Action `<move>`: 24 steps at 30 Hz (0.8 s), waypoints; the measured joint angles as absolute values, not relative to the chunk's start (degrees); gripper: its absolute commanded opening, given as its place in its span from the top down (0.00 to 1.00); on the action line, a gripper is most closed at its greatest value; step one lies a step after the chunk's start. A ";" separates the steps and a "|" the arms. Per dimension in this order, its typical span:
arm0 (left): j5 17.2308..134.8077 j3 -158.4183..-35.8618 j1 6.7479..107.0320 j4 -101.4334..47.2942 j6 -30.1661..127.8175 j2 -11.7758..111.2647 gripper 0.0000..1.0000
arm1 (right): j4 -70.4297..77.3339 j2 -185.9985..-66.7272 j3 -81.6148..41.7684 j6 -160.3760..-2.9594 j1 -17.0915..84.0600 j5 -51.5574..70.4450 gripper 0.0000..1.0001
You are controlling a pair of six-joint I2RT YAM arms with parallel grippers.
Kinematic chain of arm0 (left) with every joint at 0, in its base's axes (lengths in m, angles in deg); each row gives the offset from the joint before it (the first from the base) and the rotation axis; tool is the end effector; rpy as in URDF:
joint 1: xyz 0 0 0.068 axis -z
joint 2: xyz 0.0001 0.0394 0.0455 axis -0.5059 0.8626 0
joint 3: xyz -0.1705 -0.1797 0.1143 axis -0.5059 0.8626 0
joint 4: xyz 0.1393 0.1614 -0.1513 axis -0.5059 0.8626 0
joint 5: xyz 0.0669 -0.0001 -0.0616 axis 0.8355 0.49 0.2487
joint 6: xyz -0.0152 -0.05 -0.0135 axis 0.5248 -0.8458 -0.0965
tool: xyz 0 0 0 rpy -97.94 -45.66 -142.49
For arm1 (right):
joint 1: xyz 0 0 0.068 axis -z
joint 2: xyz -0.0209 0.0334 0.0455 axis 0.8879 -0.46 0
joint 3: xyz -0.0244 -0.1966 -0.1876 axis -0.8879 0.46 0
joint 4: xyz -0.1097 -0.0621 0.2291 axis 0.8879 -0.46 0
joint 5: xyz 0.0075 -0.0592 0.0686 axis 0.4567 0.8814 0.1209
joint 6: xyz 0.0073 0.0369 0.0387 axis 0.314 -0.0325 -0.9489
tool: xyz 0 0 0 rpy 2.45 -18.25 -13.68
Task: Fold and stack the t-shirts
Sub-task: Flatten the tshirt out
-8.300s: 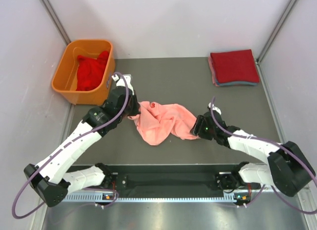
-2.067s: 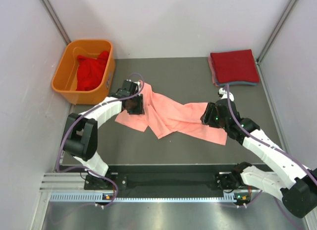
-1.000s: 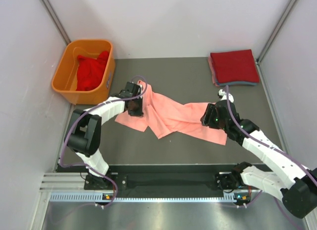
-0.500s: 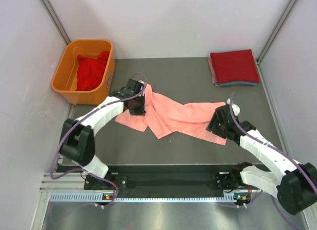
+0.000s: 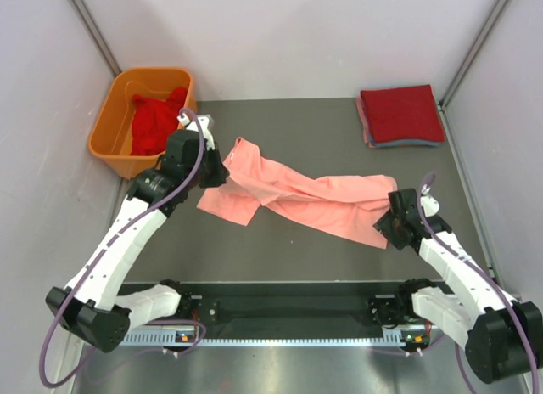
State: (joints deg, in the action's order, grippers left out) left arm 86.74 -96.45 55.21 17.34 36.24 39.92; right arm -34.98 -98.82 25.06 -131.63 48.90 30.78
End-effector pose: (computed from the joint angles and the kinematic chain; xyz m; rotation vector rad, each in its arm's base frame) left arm 0.2153 -0.0979 0.3737 -0.0115 2.2389 -0.4249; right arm 0.1606 0.0306 0.1899 1.0286 2.3938 0.1203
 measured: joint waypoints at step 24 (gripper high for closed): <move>98.17 -112.41 55.23 31.24 36.33 31.66 1.00 | -27.81 -101.71 19.35 -125.44 50.49 34.69 0.50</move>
State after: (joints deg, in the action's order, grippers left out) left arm 98.17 -112.41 55.23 31.24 36.33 31.66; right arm -27.81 -101.71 19.35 -125.44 50.49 34.69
